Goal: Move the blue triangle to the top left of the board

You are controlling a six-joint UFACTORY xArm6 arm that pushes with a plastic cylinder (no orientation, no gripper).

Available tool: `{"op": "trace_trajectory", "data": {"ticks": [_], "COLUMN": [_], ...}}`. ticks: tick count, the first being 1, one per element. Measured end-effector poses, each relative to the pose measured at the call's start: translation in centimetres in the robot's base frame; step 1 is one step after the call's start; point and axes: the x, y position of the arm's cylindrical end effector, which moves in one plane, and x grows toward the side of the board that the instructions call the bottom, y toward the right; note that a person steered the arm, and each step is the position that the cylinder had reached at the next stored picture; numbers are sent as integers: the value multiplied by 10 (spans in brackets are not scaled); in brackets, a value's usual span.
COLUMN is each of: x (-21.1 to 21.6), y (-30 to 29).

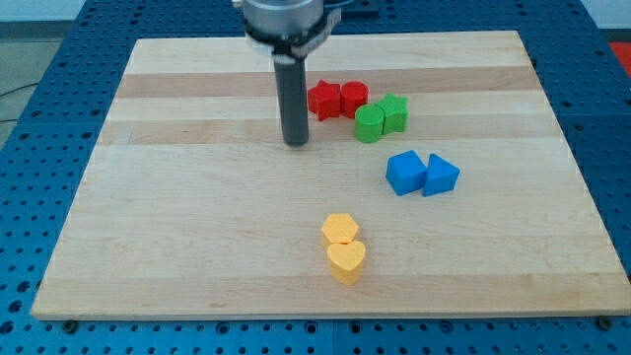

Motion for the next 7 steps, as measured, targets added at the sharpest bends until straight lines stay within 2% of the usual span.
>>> {"op": "trace_trajectory", "data": {"ticks": [2,3,5,7], "x": [158,189,176,107], "y": [-39,-15,81,128]}}
